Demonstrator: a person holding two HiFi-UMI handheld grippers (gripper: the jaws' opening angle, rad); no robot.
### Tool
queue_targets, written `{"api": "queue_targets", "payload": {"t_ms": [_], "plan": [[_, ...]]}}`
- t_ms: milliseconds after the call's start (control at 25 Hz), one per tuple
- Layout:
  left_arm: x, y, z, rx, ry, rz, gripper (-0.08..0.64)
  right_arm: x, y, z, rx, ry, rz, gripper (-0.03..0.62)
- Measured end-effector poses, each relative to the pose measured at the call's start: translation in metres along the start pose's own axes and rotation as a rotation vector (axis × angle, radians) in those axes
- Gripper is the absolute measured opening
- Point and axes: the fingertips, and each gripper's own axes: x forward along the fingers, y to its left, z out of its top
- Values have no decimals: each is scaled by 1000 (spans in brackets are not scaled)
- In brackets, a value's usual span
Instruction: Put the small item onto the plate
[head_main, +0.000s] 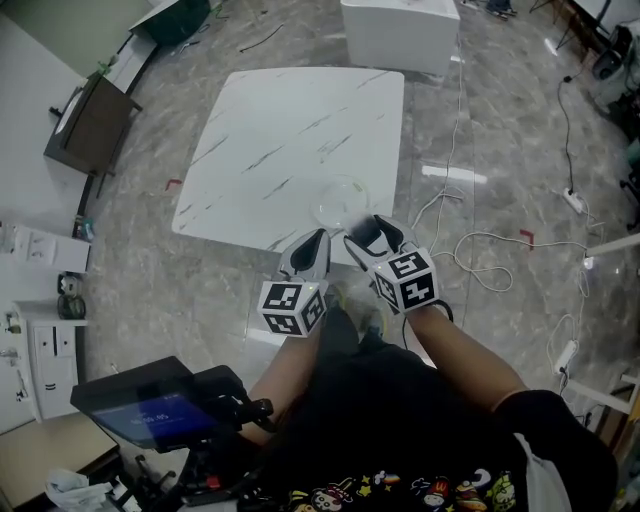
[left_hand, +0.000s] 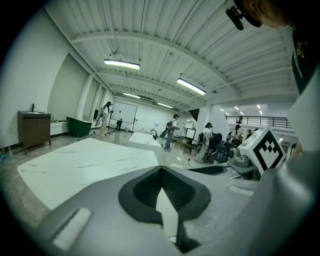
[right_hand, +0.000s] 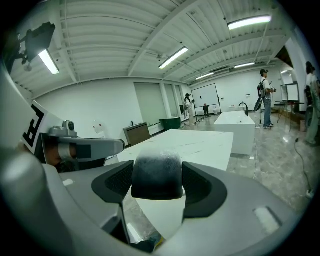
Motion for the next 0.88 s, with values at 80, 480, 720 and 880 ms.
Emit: {"api": "queue_targets", "payload": {"t_ms": [80,480,720,880], "plan": [[9,11,-1,-7,9,1,0,15,-5,1,-4,16,-8,328],[44,48,-14,-41,33,6,0,75,-25,-8,-23,94,-51,328],[55,61,-24,-58,54,17,0,100,-33,-17,-42,141,-70,328],[67,76,-31,-71,73,27,0,120,-43,-27,-31,185,-81,328]]}}
